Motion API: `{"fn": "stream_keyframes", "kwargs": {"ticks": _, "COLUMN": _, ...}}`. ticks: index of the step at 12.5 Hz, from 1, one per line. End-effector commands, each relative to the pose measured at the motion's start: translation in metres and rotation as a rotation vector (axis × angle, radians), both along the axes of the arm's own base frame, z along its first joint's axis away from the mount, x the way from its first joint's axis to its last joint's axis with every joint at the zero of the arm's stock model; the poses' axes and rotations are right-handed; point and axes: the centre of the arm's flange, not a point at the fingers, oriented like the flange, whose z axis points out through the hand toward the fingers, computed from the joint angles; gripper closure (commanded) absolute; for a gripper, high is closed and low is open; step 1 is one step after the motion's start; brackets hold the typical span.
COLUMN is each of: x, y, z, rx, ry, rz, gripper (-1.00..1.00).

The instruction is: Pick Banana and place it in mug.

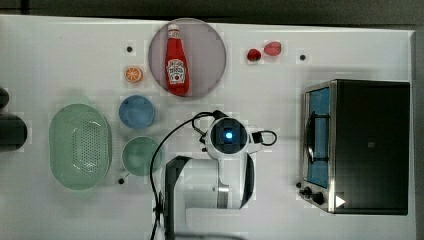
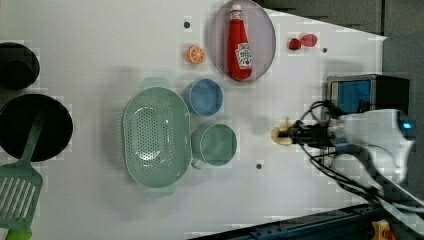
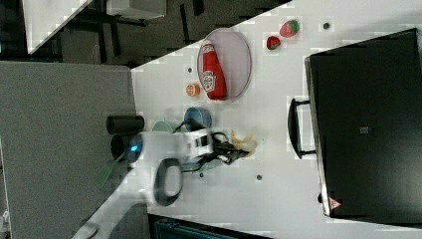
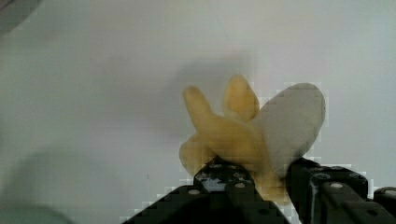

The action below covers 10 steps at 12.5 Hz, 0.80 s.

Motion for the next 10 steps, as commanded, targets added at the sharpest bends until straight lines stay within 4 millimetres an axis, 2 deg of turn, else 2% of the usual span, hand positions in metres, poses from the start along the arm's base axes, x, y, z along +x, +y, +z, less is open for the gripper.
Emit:
{"fn": "stream_keyframes", "kwargs": {"ticks": 1, "x": 0.014, "y": -0.006, "z": 0.134, "rx": -0.006, "ry": -0.166, "rz": 0.011, "gripper": 0.43}}
{"fn": "stream_keyframes", "kwargs": {"ticks": 3, "x": 0.005, "y": 0.004, "z": 0.174, "rx": -0.006, "ry": -0.155, "rz": 0.019, "gripper": 0.43}}
{"fn": "stream_keyframes", "kwargs": {"ticks": 4, "x": 0.002, "y": 0.016, "z": 0.188, "rx": -0.008, "ry": -0.164, "rz": 0.028, "gripper": 0.43}}
{"fn": "stream_keyframes", "kwargs": {"ticks": 7, "x": -0.009, "y": 0.072, "z": 0.226, "rx": -0.024, "ry": -0.235, "rz": 0.038, "gripper": 0.43}}
{"fn": "stream_keyframes", "kwargs": {"ticks": 8, "x": -0.014, "y": 0.094, "z": 0.229, "rx": -0.028, "ry": -0.236, "rz": 0.022, "gripper": 0.43}}
{"fn": "stream_keyframes", "kwargs": {"ticks": 10, "x": -0.024, "y": 0.141, "z": 0.221, "rx": -0.050, "ry": -0.214, "rz": -0.032, "gripper": 0.43}}
